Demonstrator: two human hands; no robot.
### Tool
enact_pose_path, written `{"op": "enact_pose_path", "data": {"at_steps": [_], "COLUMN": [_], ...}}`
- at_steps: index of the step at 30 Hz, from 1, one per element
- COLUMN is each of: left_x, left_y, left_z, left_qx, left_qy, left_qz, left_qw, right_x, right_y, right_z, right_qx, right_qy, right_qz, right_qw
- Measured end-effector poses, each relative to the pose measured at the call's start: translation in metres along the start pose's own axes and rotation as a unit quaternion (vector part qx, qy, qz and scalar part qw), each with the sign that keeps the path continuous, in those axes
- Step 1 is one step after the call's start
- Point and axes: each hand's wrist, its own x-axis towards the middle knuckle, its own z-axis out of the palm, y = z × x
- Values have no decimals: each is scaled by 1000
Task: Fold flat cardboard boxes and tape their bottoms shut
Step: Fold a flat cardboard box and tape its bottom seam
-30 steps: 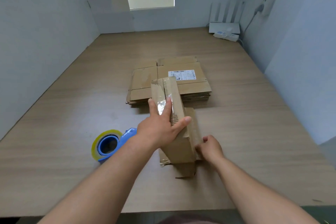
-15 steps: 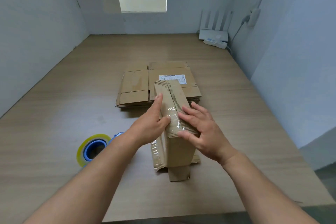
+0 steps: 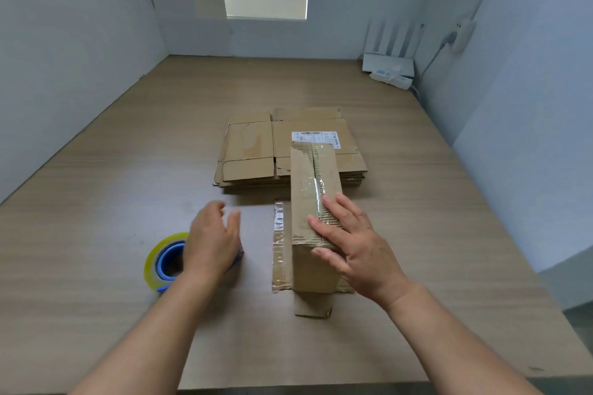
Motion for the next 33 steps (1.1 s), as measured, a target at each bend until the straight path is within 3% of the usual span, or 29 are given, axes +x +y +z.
{"op": "enact_pose_path", "data": {"at_steps": [2,5,12,15,18,20,24,28,33], "left_x": [-2,-8,11,19,21,18,5,-5,-9], "left_y": [-27,-53,-65,-63,-39,-15,28,47,52], "left_z": [3,13,8,-11,-39,-55,-82,-99,-113], "left_qx": [130,260,273,203,30,-44,-88,-98,-94], "left_qy": [-17,-89,-135,-153,-176,-202,-262,-302,-343], "left_qz": [-86,-110,-157,-139,-150,-113,-6,61,108], "left_qw": [988,955,940,957,972,972,961,946,928], "right_x": [1,2,9,16,24,30,38,45,62], "right_y": [0,1,-6,-14,-20,-23,-34,-48,-61], "right_z": [-1,-4,-17,-26,-31,-33,-36,-41,-49], "right_qx": [9,6,-25,-28,-14,-19,-6,176,388], "right_qy": [-11,-25,-68,-56,-26,-32,-15,32,-46], "right_qz": [10,16,48,61,70,65,47,94,219], "right_qw": [1000,1000,996,996,997,997,999,979,894]}}
